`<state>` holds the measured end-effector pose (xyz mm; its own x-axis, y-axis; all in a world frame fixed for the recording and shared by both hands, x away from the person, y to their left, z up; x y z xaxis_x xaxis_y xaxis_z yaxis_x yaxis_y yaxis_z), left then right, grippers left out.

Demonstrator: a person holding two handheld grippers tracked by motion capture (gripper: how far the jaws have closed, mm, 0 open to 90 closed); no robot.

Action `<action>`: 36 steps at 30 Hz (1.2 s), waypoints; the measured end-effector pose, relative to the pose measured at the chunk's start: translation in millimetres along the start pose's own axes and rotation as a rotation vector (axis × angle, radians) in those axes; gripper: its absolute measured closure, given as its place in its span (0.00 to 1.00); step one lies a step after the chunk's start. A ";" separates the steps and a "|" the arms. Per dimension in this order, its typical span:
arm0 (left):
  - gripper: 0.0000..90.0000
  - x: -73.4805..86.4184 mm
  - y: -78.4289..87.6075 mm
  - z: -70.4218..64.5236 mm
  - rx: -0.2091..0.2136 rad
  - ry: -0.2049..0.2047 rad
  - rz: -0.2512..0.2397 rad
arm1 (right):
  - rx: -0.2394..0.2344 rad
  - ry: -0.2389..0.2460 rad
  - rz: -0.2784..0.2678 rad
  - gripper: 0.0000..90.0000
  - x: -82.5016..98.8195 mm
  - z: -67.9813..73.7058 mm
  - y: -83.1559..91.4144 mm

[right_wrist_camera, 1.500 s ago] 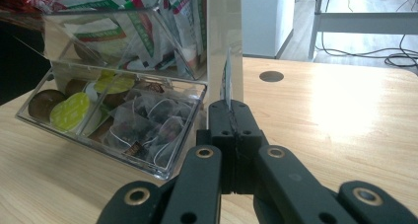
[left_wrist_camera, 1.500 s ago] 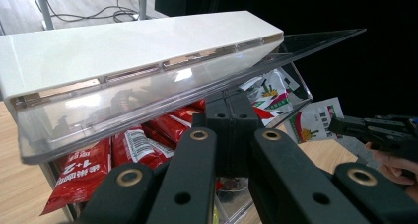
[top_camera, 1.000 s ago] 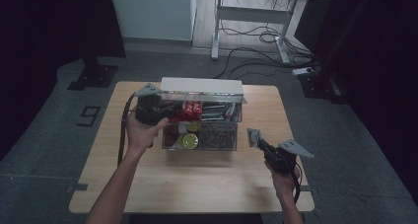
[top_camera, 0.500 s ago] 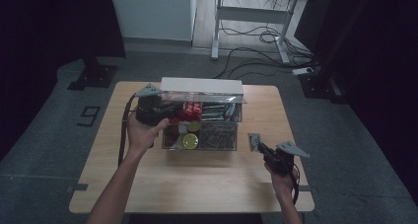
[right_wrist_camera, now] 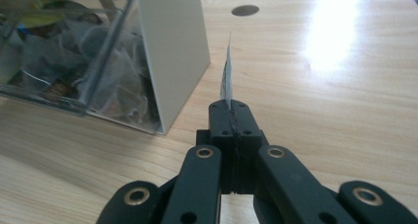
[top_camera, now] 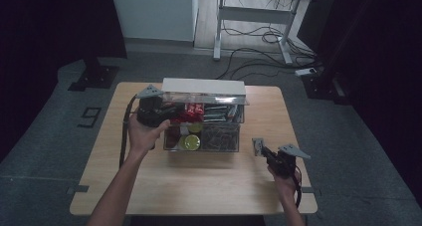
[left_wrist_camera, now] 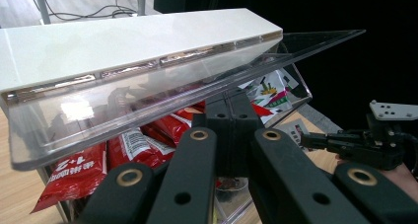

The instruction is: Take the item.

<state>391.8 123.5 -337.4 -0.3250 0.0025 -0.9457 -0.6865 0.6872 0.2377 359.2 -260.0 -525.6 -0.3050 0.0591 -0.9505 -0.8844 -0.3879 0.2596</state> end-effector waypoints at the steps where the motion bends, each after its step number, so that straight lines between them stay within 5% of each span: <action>1: 1.00 -0.1 0.0 -0.1 0.000 0.000 0.000 | 0.003 0.000 0.005 0.99 1.0 -1.3 -0.3; 23: 1.00 -0.1 0.0 -1.4 0.000 -0.001 -0.003 | 0.099 -0.052 0.063 0.95 18.3 -36.1 -5.1; 36: 1.00 0.8 -1.2 -2.0 0.001 -0.002 0.000 | 0.179 0.005 0.144 0.86 26.9 -41.3 -11.1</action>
<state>391.0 121.2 -338.0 -0.3233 0.0043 -0.9463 -0.6861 0.6876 0.2376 375.4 -292.0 -561.1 -0.4309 0.0099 -0.9023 -0.8807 -0.2224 0.4181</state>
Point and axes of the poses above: each handheld gripper's, and its own axes: y roughly backward along the jaws, x roughly out of its underside, z roughly to its left, the point moved 3 cm from there along -y, roughly forward along the jaws, and after that the axes turned 11 degrees about -z, right-handed, at the moved point
